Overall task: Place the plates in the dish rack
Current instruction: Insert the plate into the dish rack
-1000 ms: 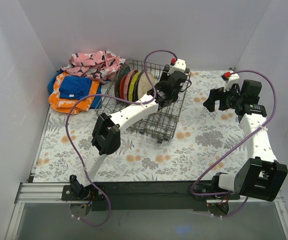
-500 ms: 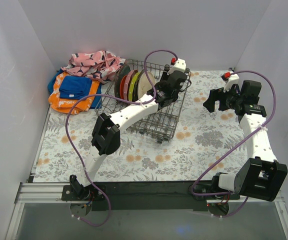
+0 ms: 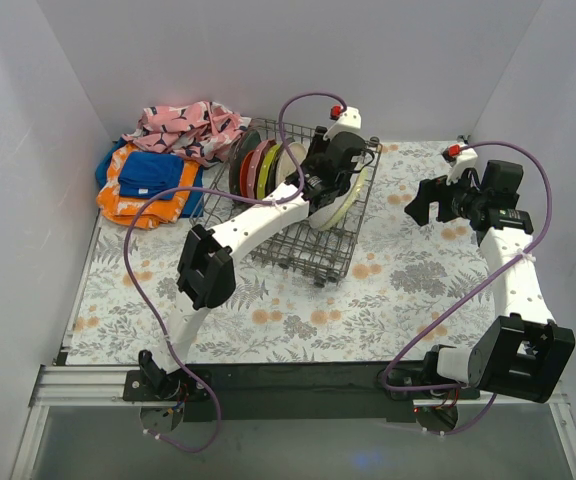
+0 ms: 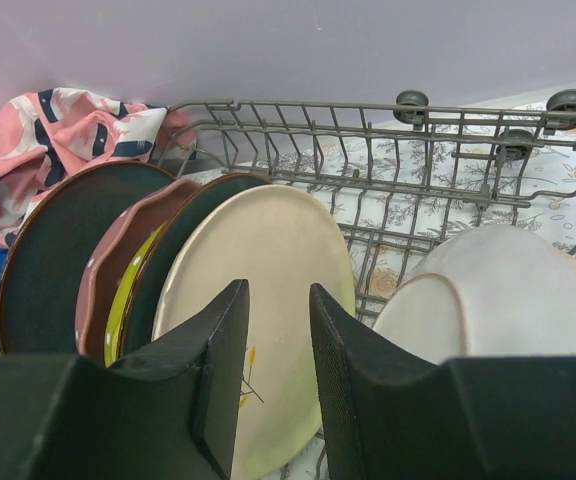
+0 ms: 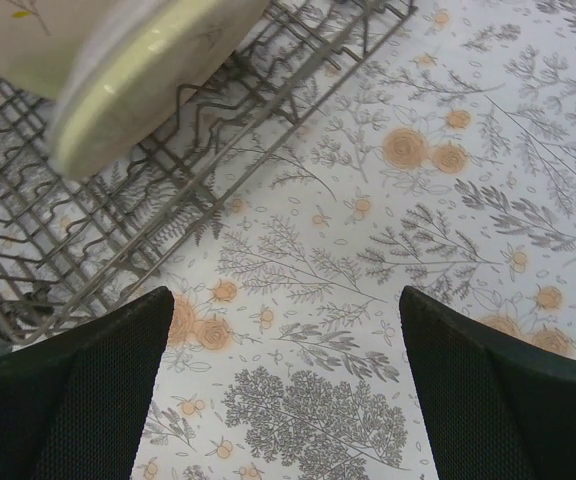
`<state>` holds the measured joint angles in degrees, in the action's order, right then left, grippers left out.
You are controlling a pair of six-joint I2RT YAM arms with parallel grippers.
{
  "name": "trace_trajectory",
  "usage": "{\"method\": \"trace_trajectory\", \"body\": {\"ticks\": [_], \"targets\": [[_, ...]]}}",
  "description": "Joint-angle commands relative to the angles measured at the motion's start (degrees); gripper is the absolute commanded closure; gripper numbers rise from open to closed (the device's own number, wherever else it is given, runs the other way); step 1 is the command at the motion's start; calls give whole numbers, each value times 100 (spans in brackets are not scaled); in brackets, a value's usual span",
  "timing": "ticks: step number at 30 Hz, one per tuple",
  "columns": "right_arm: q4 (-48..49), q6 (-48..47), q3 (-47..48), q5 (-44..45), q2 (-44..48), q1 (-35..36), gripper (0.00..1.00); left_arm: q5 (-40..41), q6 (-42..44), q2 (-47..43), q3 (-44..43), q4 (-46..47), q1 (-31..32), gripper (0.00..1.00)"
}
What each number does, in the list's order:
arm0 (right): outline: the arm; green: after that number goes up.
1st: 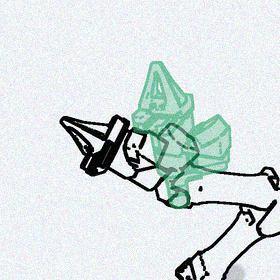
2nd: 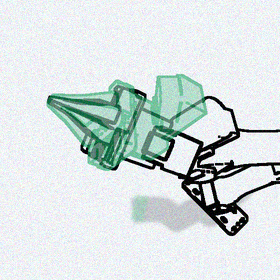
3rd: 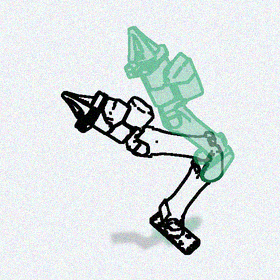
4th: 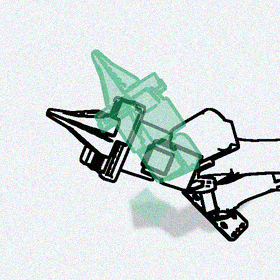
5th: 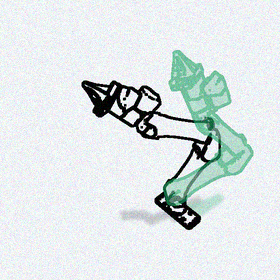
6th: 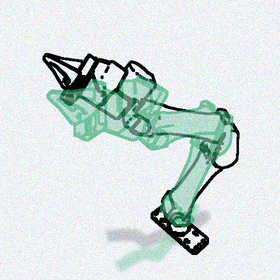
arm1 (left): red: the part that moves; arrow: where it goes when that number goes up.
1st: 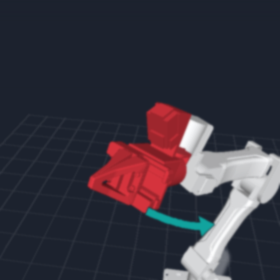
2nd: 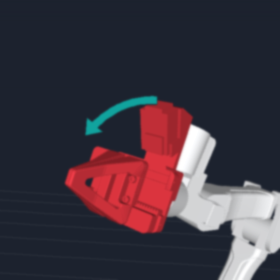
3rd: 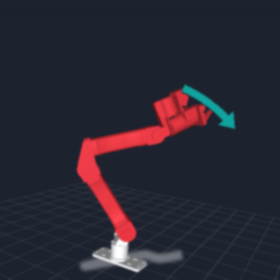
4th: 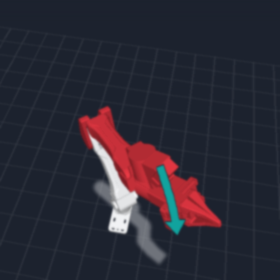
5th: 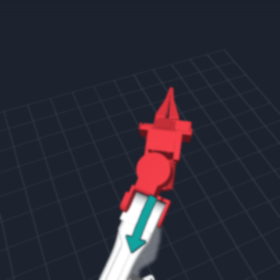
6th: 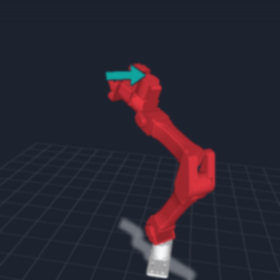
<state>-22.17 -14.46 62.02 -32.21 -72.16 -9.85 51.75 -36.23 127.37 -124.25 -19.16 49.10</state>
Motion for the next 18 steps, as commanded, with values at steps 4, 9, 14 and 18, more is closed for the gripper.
{"method": "trace_trajectory", "body": {"ticks": [4, 9, 14, 18], "targets": [[-217, -312, 152, -1306, -763, 202, 9, 169, 28, -635, 32, 79, 12, 71], [-77, -268, 153, -1228, -905, 202, 10, 187, 46, -801, 207, 88, 21, 71], [-85, -128, 214, -630, -1090, 202, 10, 73, -253, -1065, 637, 62, 20, 71], [46, 4, 275, -155, -1379, 238, 27, -68, -464, -1276, 884, 17, 12, 70]]}}
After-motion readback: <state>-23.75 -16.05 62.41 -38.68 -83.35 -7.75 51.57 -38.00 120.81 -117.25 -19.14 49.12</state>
